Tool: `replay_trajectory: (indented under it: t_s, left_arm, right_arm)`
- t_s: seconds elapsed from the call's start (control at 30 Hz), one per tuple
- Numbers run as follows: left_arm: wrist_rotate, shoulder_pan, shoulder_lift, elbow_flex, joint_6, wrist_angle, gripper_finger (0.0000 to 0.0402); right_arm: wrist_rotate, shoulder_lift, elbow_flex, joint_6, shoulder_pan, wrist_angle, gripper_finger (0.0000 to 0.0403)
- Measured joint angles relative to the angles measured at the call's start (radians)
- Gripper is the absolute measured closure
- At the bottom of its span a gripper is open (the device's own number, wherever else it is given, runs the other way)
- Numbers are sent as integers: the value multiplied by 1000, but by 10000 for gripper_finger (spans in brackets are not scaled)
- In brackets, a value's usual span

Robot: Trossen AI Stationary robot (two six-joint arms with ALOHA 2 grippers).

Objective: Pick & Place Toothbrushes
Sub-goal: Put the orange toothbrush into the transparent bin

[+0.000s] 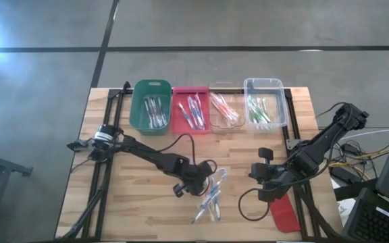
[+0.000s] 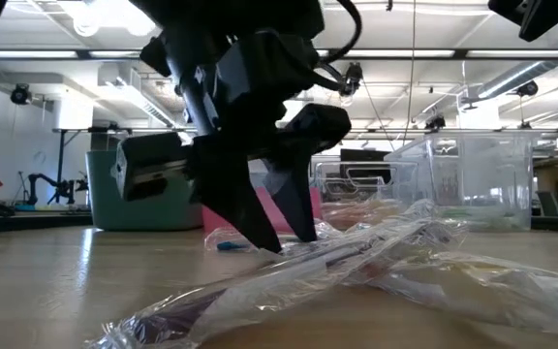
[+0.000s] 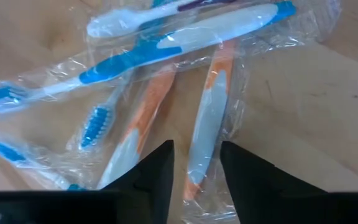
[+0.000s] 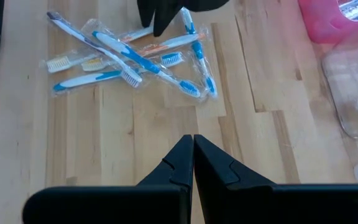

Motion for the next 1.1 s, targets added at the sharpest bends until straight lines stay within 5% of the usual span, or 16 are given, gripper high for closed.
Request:
replay_trajectory:
  t_s: [0.43,0.67,1.1]
  left_arm:
    - [26,22,0,29,43,-112,357]
    - [17,23,-9,29,26,-131,379]
    - [-229,20,-187,25,35,-290,398]
  right_arm:
    - [7,0,0,31,13,0,394]
    - [8,0,0,29,13,0,394]
    - [16,0,0,0,13,-1,394]
